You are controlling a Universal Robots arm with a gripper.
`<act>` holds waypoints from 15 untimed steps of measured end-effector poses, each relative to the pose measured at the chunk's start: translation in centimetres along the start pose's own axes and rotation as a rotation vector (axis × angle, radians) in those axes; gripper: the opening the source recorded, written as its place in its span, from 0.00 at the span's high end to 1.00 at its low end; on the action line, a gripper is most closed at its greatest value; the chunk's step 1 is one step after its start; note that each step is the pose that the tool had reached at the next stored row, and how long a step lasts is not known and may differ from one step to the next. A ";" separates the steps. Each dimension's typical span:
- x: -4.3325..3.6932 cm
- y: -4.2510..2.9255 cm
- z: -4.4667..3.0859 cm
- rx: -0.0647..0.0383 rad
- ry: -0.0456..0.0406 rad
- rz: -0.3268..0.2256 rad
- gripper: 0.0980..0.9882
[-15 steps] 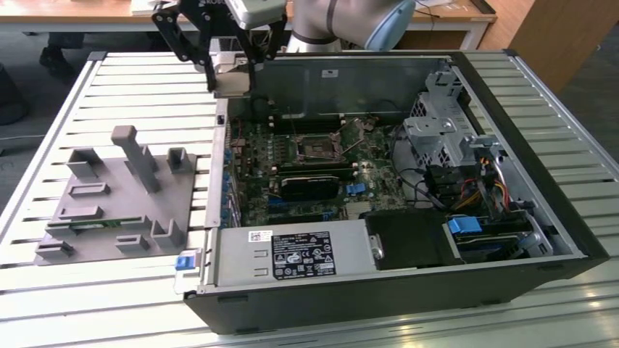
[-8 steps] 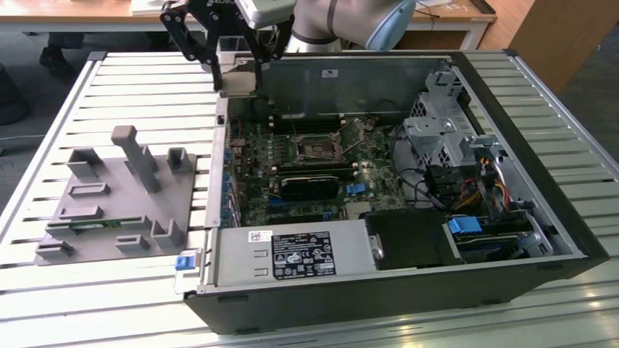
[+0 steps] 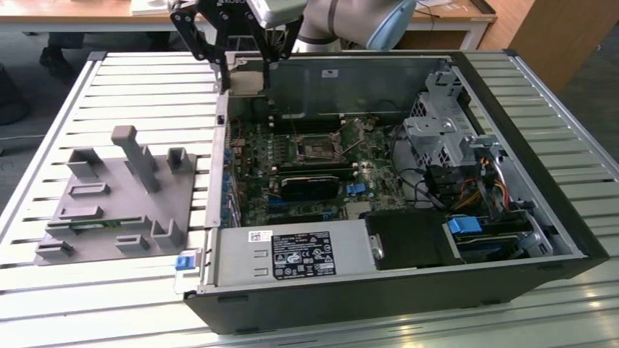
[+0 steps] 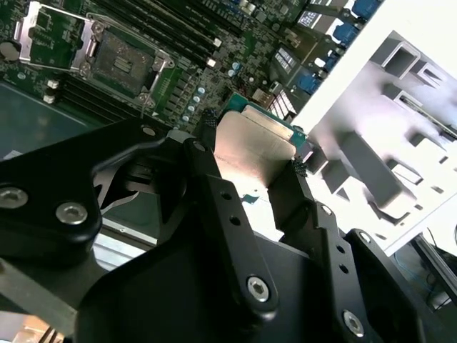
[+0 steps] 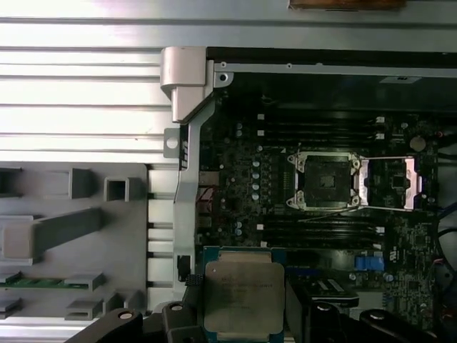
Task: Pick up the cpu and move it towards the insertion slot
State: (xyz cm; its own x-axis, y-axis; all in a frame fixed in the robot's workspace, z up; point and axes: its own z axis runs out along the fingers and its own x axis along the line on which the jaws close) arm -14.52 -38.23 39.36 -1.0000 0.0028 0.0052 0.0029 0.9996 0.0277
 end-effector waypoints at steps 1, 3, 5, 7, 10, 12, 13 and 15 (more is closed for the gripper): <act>-0.11 0.01 0.00 0.000 0.0000 0.000 0.50; -0.33 0.04 0.00 0.000 0.0000 0.000 0.50; -0.56 0.06 0.00 0.000 0.0000 0.000 0.50; -0.78 0.09 0.00 0.000 0.0000 0.000 0.50; -1.09 0.14 0.00 0.000 0.0000 0.000 0.50; -1.33 0.17 0.00 0.000 0.0000 0.000 0.50; -1.44 0.19 0.00 0.000 0.0001 0.000 0.50; -1.69 0.22 -0.01 0.000 0.0001 0.000 0.50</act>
State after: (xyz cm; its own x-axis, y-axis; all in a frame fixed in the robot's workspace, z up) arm -12.83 -38.01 39.37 -1.0000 0.0028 0.0052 0.0029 0.9996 0.0277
